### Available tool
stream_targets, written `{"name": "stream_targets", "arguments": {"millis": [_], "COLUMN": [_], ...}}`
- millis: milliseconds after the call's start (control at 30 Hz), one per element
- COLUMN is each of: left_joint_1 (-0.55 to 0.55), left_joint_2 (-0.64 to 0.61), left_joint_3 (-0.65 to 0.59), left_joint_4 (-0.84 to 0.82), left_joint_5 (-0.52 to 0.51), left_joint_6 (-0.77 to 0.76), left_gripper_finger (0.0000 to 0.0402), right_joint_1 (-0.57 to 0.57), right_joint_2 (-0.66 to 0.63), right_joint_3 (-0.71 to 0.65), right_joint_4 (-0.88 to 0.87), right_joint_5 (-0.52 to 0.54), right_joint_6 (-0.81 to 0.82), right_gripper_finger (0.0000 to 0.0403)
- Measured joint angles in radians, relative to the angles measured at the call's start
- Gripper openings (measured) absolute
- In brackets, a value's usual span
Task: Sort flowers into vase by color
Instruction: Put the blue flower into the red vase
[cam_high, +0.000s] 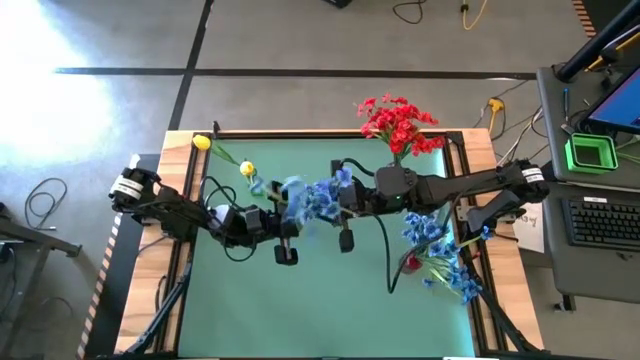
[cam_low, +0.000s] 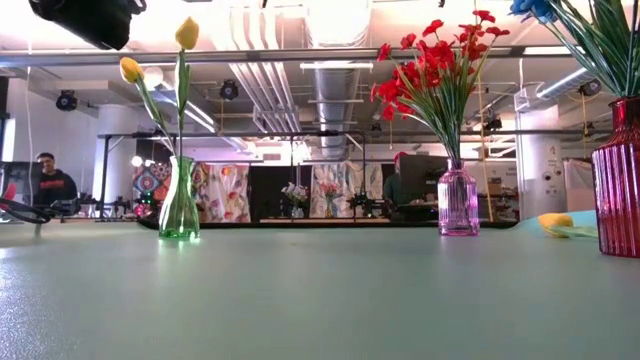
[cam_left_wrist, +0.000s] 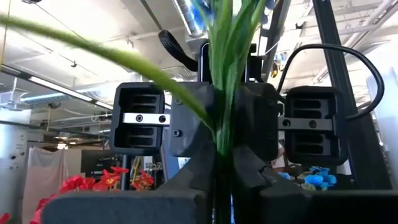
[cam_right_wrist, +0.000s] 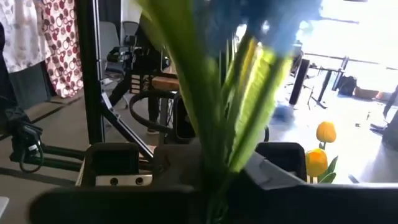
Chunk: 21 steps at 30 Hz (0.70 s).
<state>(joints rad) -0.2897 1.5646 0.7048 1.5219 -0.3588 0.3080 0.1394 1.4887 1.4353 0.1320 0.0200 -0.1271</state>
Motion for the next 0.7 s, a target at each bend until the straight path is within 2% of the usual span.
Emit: {"name": "stream_targets", "arguments": {"millis": [67,167,300,433,567,700], "left_joint_1": [0.000,0.000,-0.002,-0.012,-0.023,-0.027], "left_joint_2": [0.000,-0.001,-0.002,-0.003,-0.011,-0.012], "left_joint_3": [0.000,0.000,0.000,-0.001,-0.003,-0.004], "left_joint_4": [-0.005,-0.009,-0.030,-0.091,-0.186,-0.294], "left_joint_5": [0.001,-0.010,-0.054,-0.132,-0.201,-0.202], "left_joint_6": [-0.002,-0.019,-0.040,-0.048,-0.083,-0.159], "left_gripper_finger": [0.0040,0.0084,0.0152,0.0210,0.0246,0.0264], "right_joint_1": [0.000,0.000,0.000,0.000,-0.002,-0.002], "right_joint_2": [0.000,-0.001,-0.010,-0.072,-0.175,-0.263], "right_joint_3": [0.000,0.000,0.000,-0.001,-0.001,-0.001], "right_joint_4": [-0.010,-0.023,-0.038,-0.099,-0.181,-0.286], "right_joint_5": [0.002,0.002,0.002,0.010,0.082,0.122], "right_joint_6": [0.003,0.020,0.017,0.011,-0.024,-0.023], "right_gripper_finger": [0.0019,0.0019,0.0020,0.0020,0.0020,0.0020]}}
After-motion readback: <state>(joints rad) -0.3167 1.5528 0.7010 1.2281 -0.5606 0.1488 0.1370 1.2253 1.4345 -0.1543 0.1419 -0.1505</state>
